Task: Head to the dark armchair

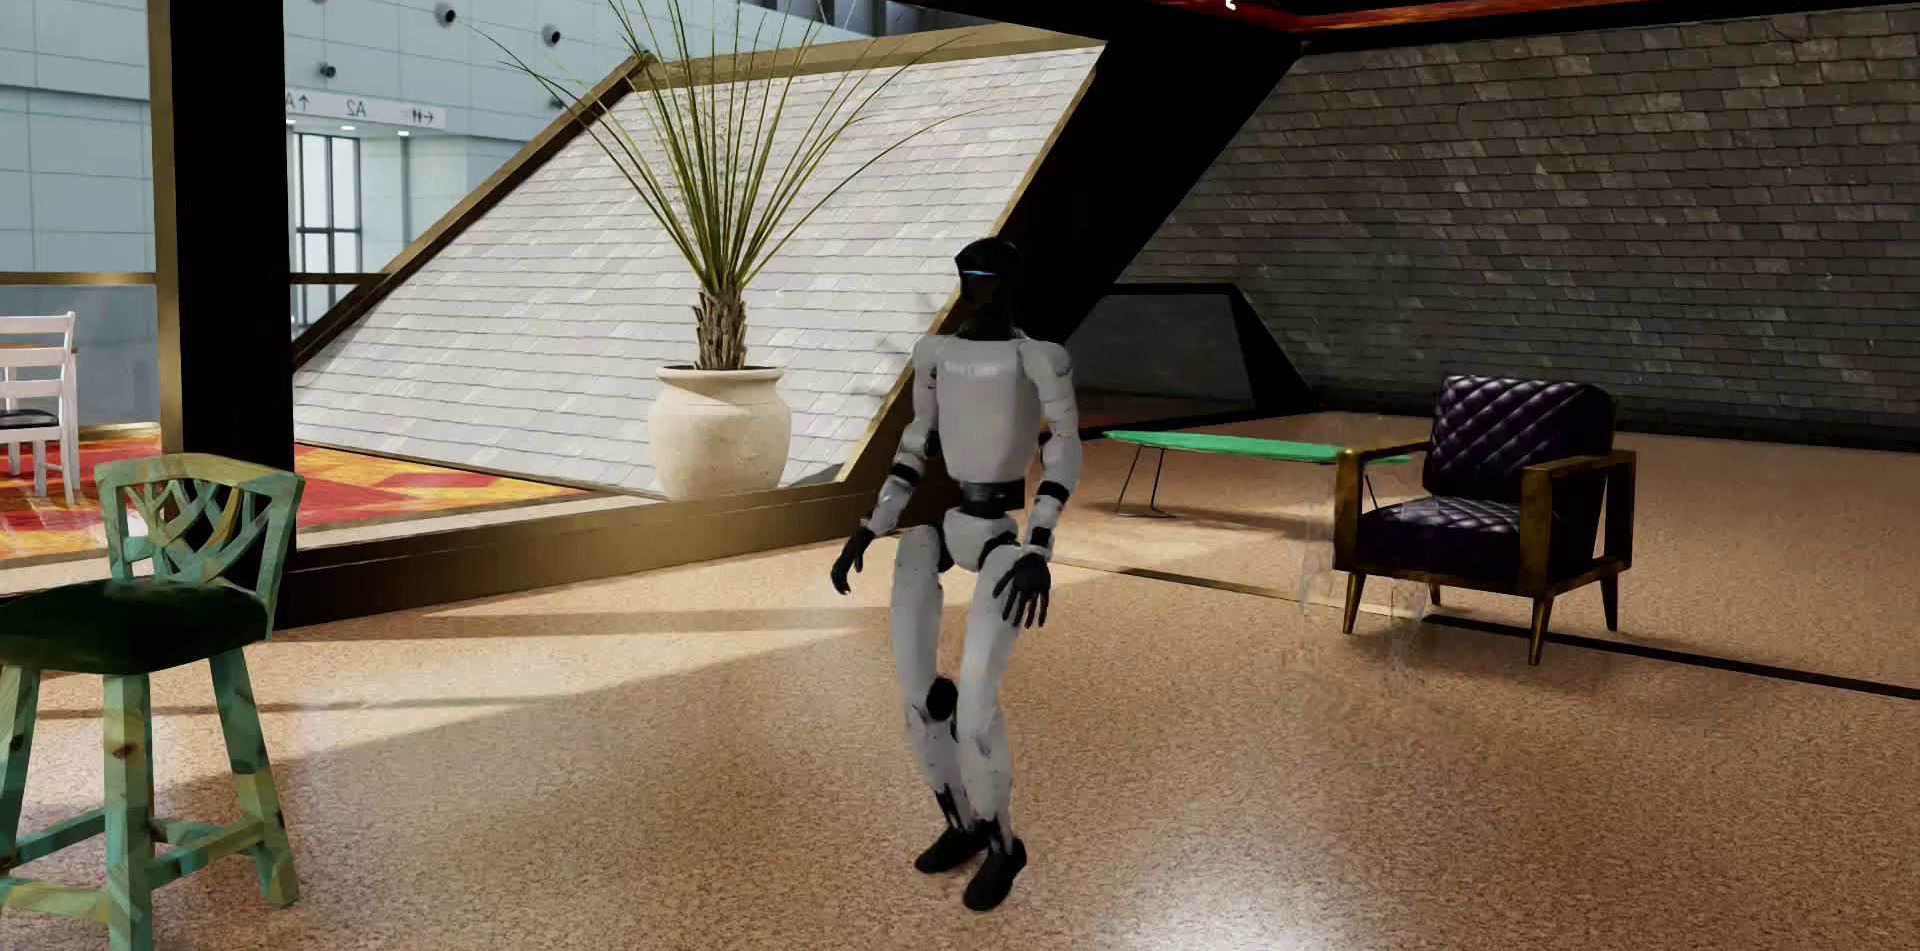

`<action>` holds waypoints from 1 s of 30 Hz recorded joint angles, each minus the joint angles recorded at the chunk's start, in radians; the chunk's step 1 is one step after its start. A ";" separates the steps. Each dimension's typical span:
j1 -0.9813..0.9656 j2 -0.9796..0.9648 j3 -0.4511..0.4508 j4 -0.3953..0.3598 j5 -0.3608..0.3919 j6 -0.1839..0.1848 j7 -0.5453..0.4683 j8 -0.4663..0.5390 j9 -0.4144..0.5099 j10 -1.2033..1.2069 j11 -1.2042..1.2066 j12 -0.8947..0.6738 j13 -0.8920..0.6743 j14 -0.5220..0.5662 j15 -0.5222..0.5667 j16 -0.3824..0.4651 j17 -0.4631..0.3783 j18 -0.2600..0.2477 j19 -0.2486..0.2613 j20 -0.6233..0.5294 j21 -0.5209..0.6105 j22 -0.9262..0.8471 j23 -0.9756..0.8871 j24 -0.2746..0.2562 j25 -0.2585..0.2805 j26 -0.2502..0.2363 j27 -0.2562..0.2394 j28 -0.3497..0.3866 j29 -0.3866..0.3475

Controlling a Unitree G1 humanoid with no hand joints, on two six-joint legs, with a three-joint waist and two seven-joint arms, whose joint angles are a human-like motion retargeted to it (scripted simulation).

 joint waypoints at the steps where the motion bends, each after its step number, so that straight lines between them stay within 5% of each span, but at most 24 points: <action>1: -0.012 0.027 0.008 -0.019 -0.003 -0.005 0.024 0.008 -0.004 -0.153 -0.019 -0.012 -0.019 0.013 -0.009 -0.005 -0.006 0.017 0.001 0.003 0.020 0.001 -0.017 0.006 -0.001 0.001 -0.020 -0.006 0.006; 4: -0.002 0.108 0.021 -0.107 -0.007 -0.025 0.021 0.041 -0.022 -0.618 -0.087 -0.023 -0.066 0.116 -0.021 -0.037 -0.006 -0.056 0.002 0.042 0.097 0.014 -0.052 0.010 -0.009 0.015 -0.063 -0.012 0.036; 6: -0.009 0.158 0.025 -0.139 -0.005 -0.036 -0.026 0.067 -0.029 -0.700 -0.094 -0.014 -0.072 0.109 -0.037 -0.053 0.009 -0.137 0.002 0.064 0.134 0.024 -0.066 0.018 -0.004 0.019 -0.075 -0.017 0.050; 9: 0.052 0.242 0.031 -0.171 -0.039 -0.062 -0.013 0.099 -0.042 -0.664 -0.082 0.002 -0.028 0.281 0.002 -0.080 0.022 0.007 0.010 0.068 0.159 0.071 -0.070 0.051 0.006 0.027 -0.069 -0.038 0.050; 12: 0.135 0.252 0.030 -0.206 -0.101 -0.108 0.043 0.132 -0.062 -0.643 0.027 0.009 0.051 0.214 0.187 -0.101 0.024 0.031 0.030 0.072 0.162 0.144 -0.011 0.084 -0.008 0.044 0.009 -0.060 0.057; 14: 0.175 0.191 0.032 -0.232 -0.145 -0.130 0.079 0.147 -0.069 -0.612 0.204 0.003 0.086 0.152 0.323 -0.109 -0.015 0.081 0.110 0.062 0.205 0.166 0.024 0.106 -0.040 0.033 0.019 -0.074 0.095; 16: 0.182 0.052 0.036 -0.260 -0.213 -0.150 0.122 0.141 -0.062 -0.530 0.494 -0.027 0.110 0.070 0.460 -0.126 -0.093 0.120 0.267 0.041 0.239 0.164 0.013 0.119 -0.061 0.016 -0.010 -0.073 0.138; 17: 0.192 -0.029 0.036 -0.276 -0.257 -0.162 0.150 0.141 -0.055 -0.498 0.638 -0.041 0.126 0.030 0.516 -0.129 -0.134 0.125 0.295 0.034 0.225 0.181 -0.006 0.125 -0.046 -0.012 -0.020 -0.053 0.154; 20: 0.275 -0.237 0.026 -0.316 -0.312 -0.187 0.202 0.162 -0.035 -0.481 0.853 -0.096 0.153 -0.056 0.341 -0.130 -0.161 0.131 0.233 0.022 0.120 0.206 -0.034 0.146 0.038 -0.035 0.033 0.000 0.102; 24: 0.379 -0.402 -0.017 -0.322 -0.301 -0.179 0.190 0.140 -0.024 -0.486 0.569 -0.175 0.193 -0.144 0.111 -0.102 -0.137 0.125 0.145 -0.018 0.042 0.168 -0.109 0.134 0.112 -0.063 0.037 -0.004 0.042; 27: 0.467 -0.421 -0.049 -0.321 -0.297 -0.163 0.167 0.069 -0.026 -0.551 0.106 -0.214 0.216 -0.170 0.197 -0.062 -0.095 0.110 0.091 -0.081 0.033 0.117 -0.125 0.115 0.109 -0.095 0.035 -0.001 0.038; 30: 0.553 -0.407 -0.066 -0.324 -0.262 -0.147 0.138 0.068 -0.032 -0.599 -0.191 -0.234 0.241 -0.181 0.286 -0.047 -0.037 0.095 0.128 -0.118 0.017 0.100 -0.102 0.086 0.082 -0.080 0.062 -0.006 0.015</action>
